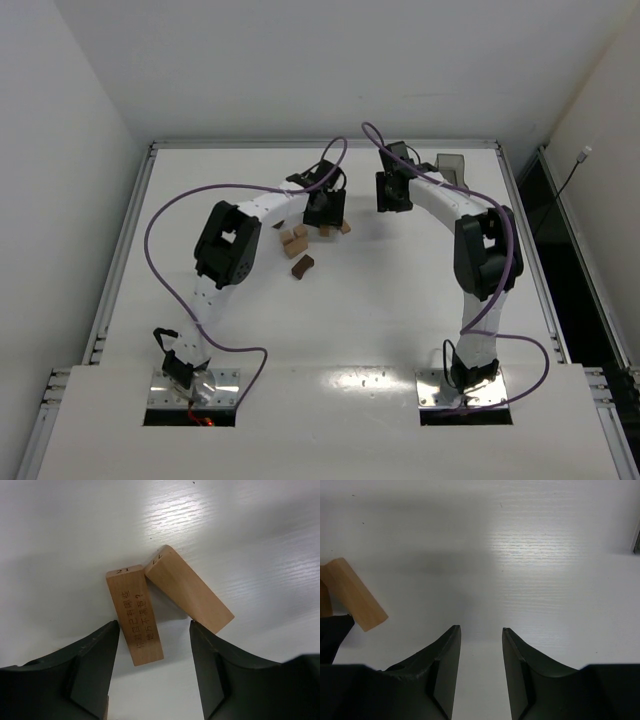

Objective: Build the wood block tower

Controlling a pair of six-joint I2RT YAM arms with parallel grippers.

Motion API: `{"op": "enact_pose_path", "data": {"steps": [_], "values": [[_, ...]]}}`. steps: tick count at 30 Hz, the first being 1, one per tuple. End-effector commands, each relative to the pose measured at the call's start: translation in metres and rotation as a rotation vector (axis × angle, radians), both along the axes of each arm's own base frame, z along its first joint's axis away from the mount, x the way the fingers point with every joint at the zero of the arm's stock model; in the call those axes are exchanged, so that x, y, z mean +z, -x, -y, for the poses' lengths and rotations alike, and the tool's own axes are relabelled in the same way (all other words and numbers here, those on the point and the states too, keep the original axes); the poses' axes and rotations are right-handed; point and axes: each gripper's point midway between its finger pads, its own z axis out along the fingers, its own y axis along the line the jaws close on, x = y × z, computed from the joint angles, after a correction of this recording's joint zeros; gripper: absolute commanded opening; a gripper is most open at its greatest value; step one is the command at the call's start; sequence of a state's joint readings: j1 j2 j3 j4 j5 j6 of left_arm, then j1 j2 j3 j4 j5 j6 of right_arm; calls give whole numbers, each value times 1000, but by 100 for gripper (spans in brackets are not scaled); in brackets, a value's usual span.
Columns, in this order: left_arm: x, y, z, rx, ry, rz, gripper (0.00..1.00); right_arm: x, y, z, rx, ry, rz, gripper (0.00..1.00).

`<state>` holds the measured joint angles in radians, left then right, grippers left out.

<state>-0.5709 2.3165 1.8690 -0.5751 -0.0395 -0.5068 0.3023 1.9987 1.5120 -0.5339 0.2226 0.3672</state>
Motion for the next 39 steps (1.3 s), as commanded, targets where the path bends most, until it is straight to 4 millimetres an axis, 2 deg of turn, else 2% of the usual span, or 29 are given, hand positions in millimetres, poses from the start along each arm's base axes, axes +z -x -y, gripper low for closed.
{"op": "enact_pose_path", "data": {"steps": [1, 8, 10, 12, 13, 15, 19, 22, 23, 25, 26, 27, 28, 29, 30, 31, 34, 39], "values": [[-1, 0, 2, 2, -16, 6, 56, 12, -13, -5, -3, -35, 41, 35], [30, -3, -6, 10, -30, 68, 56, 12, -11, -15, 43, -59, 51, 31], [53, -7, -9, 18, -28, 117, 56, 13, -13, -19, 53, -76, 57, 28], [60, -7, -17, 33, -29, 131, 57, 4, -17, -24, 76, -89, 45, 27], [75, -9, -24, 50, -19, 163, 57, 11, -20, -27, 103, -92, 54, 26], [89, -12, -29, 53, -8, 192, 59, 11, -21, -36, 132, -103, 47, 26], [118, -12, -48, 86, -11, 243, 59, 12, -27, -41, 155, -116, 46, 25], [147, -7, -60, 116, -8, 308, 59, 3, -28, -52, 178, -131, 27, 25], [150, -7, -69, 128, -19, 322, 59, -7, -31, -53, 177, -127, 12, 24], [164, -9, -87, 171, -25, 353, 60, -12, -36, -61, 189, -127, 11, 22], [161, -7, -96, 186, -39, 347, 61, -21, -35, -67, 199, -124, -4, 19], [161, -7, -103, 189, -49, 347, 65, -21, -36, -74, 211, -125, -1, 18], [162, -9, -114, 214, -61, 350, 70, -21, -37, -72, 203, -113, 3, 18], [163, -8, -120, 213, -71, 353, 82, -28, -34, -75, 217, -97, -8, 16], [161, -7, -126, 221, -78, 344, 87, -28, -34, -75, 217, -97, -8, 13], [151, -6, -134, 230, -86, 319, 90, -34, -32, -79, 226, -94, -19, 11], [145, -6, -149, 258, -79, 296, 93, -43, -25, -85, 238, -74, -49, 6], [141, -8, -155, 266, -73, 281, 94, -47, -14, -95, 270, -57, -61, 4]]}}
